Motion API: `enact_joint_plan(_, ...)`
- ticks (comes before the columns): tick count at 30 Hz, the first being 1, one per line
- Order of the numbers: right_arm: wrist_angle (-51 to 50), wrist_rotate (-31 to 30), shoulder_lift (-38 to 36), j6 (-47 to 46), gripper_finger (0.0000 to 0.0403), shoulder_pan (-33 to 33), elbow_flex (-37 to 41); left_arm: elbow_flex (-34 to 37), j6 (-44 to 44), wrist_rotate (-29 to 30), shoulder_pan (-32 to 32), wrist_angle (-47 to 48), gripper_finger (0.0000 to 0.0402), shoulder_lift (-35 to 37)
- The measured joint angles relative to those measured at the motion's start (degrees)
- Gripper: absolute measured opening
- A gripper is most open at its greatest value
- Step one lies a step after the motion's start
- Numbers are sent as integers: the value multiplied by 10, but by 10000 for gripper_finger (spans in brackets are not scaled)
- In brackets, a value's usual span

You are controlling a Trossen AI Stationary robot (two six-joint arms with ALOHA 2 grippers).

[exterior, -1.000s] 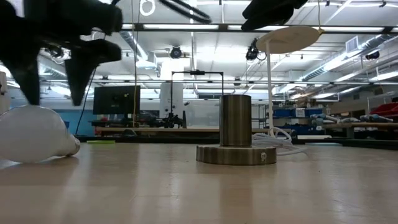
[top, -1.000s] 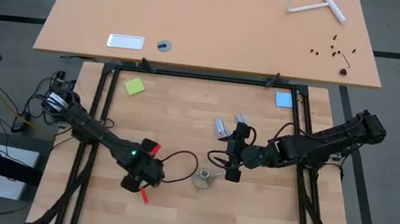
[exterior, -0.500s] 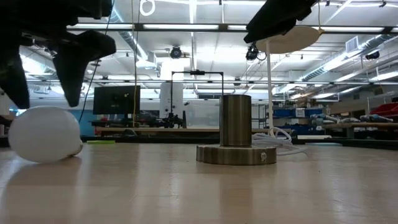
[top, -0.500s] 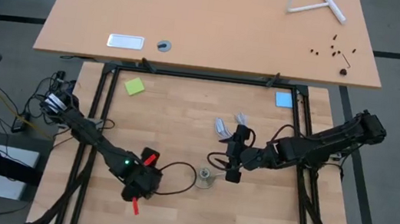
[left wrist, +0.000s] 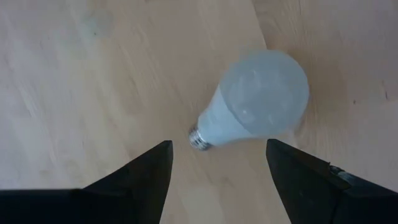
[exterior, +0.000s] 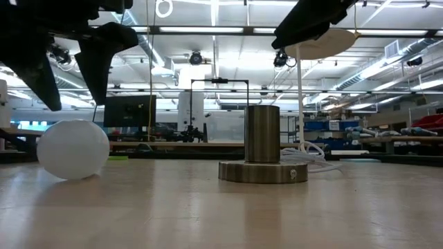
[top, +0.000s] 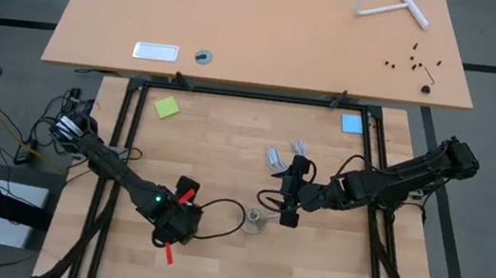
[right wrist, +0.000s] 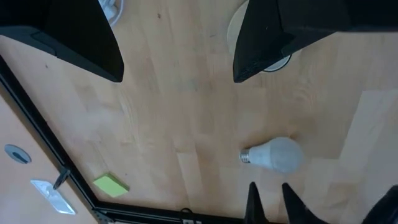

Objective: Screw lightbulb
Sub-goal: Insert the lightbulb into the lamp

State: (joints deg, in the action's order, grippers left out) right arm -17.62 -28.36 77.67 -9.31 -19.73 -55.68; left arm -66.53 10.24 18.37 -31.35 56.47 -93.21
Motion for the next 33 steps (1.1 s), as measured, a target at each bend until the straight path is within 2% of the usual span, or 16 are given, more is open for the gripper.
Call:
enact_joint_plan(5,0,5,0,0,310,-1,0,32,12,-20,0,-7,266,0)
enact_joint_plan(9,0,11,0,4,310,-1,0,48,31,-41,-2,-62,266,0)
enact_joint_plan(18,0,11,0,3,310,-1,0,49,3,10,3,-142,266,0)
enact_joint_plan(30,0,11,0,4,310,-1,0,49,9,15,41,-152,266,0)
enact_joint_plan(33,0,11,0,5,310,-1,0,49,6,15,52,-179,266,0)
